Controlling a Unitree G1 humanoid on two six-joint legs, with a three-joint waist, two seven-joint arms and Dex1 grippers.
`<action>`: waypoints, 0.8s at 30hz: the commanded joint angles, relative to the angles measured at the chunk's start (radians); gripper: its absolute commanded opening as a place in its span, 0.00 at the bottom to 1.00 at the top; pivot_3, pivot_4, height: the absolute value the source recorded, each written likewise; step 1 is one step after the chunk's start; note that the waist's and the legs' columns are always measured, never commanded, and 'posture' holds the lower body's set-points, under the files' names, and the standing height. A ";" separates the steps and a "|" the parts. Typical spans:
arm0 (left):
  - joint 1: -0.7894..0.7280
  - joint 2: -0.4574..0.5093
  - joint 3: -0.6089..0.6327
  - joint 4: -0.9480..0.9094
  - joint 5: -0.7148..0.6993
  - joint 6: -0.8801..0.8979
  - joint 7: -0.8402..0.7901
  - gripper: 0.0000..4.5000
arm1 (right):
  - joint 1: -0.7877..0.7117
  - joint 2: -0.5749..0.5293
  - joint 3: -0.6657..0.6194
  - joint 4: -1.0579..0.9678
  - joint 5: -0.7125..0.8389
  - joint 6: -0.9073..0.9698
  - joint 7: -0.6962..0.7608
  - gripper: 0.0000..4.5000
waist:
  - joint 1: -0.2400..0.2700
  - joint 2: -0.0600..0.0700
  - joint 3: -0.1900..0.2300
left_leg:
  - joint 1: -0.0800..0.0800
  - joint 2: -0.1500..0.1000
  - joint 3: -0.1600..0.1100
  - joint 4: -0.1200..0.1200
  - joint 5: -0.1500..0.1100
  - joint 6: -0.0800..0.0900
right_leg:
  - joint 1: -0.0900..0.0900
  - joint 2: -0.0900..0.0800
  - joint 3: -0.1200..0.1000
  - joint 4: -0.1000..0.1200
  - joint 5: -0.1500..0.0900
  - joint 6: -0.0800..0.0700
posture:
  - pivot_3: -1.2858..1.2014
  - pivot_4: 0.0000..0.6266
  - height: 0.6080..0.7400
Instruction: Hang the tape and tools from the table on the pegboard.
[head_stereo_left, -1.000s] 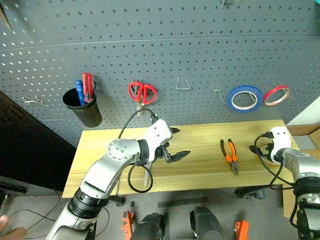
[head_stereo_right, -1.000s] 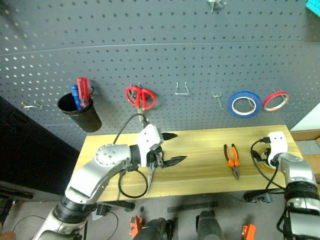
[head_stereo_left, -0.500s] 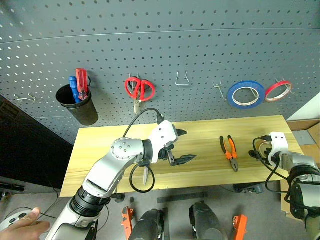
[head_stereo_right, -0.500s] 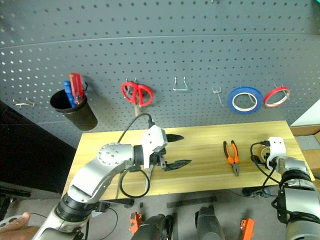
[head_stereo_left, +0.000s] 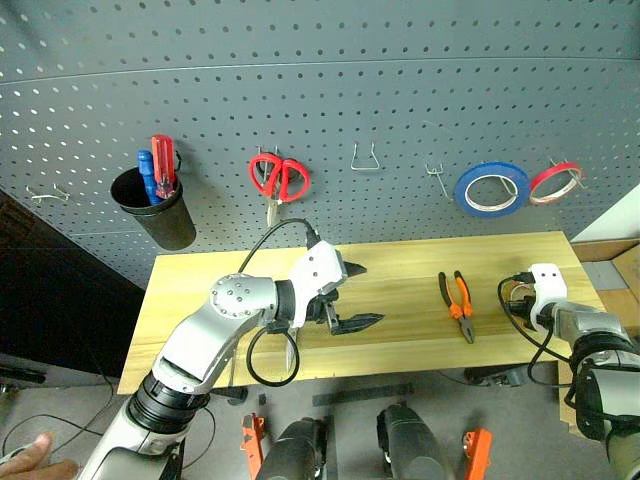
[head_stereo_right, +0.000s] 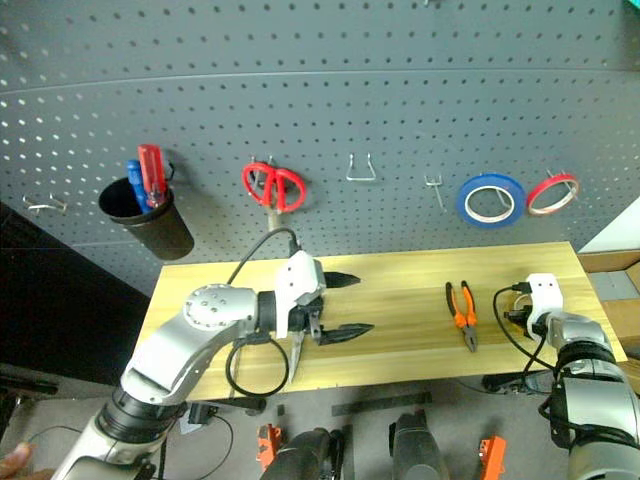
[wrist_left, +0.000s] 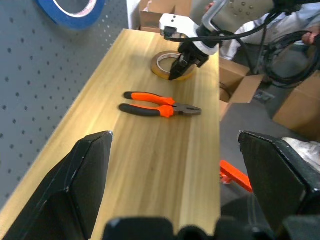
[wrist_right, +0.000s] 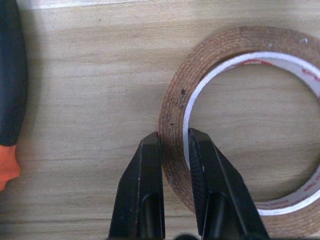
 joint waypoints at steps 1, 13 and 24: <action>0.009 0.020 0.053 -0.041 -0.055 0.003 -0.025 0.96 | 0.063 -0.020 0.041 -0.081 -0.045 -0.031 0.005 0.03 | 0.000 0.000 0.000 | 0.000 0.000 0.000 0.000 0.000 0.000 | 0.000 0.000 0.000 0.000 0.000 0.000 | 0.44 0.39 1.00; 0.037 -0.007 0.126 -0.043 -0.088 -0.049 0.017 0.96 | 0.597 -0.119 -0.173 -1.350 0.004 0.300 -0.060 0.03 | 0.009 0.007 -0.001 | -0.003 0.000 0.000 -0.001 -0.001 -0.001 | -0.005 0.000 -0.001 0.000 0.000 0.000 | 0.43 0.36 1.00; 0.118 0.008 0.224 -0.082 -0.229 -0.041 -0.010 0.96 | 0.656 0.171 0.098 -1.984 -0.154 0.359 -0.323 0.03 | 0.005 0.007 -0.001 | 0.000 0.001 0.002 0.001 -0.001 -0.002 | -0.004 0.001 0.000 0.002 0.001 0.002 | 0.41 0.36 1.00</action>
